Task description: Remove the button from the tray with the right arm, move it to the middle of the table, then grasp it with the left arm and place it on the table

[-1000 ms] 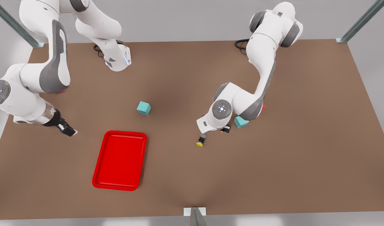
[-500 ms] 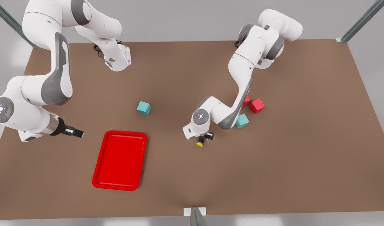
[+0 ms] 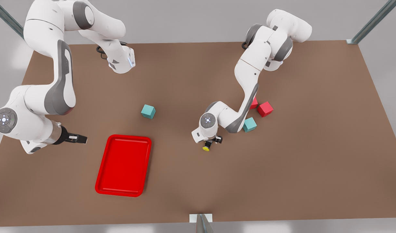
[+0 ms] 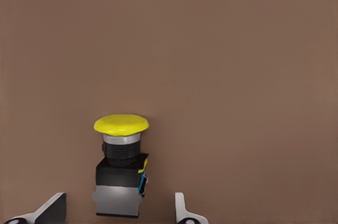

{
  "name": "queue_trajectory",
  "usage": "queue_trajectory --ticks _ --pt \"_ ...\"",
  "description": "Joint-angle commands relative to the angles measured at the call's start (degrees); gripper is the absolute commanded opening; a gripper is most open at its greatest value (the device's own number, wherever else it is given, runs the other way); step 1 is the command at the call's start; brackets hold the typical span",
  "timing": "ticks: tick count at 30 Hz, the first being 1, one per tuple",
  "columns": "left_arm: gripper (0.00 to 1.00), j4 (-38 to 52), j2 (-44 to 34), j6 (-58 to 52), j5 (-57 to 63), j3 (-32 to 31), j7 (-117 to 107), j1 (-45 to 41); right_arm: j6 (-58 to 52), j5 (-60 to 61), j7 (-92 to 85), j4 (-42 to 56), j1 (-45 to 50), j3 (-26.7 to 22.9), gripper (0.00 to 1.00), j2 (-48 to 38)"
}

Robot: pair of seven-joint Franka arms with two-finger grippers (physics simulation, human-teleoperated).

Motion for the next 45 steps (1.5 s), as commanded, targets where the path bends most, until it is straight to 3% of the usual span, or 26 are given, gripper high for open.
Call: queue_trajectory --ticks 1,26,28,32,33,45 --pt "0.99 0.12 -0.24 1.71 0.06 -0.01 -3.40 -0.01 0.17 0.06 -6.89 0.11 0.07 0.00 1.00 -0.01" --pt "0.99 -0.94 0.99 4.26 0.15 0.08 -5.34 -0.09 0.17 0.06 -6.81 0.02 0.33 0.00 1.00 0.17" --pt "0.90 -0.94 0.99 4.26 0.15 -0.01 -5.51 -0.01 0.17 0.06 -6.89 0.02 0.33 0.00 1.00 0.17" --pt "0.52 -0.85 0.90 4.09 -0.38 -0.01 -5.60 0.17 -0.62 0.06 -6.98 0.11 0.16 0.00 1.00 -0.18" --pt "0.48 -0.85 0.90 4.09 -0.38 -0.01 -5.60 0.17 -0.54 0.23 -6.98 0.11 0.16 0.00 1.00 -0.09" --pt "0.47 1.44 -4.02 -6.28 -1.79 -0.01 -7.01 6.50 -0.89 -0.03 -6.72 0.99 0.60 0.26 1.00 -0.36"
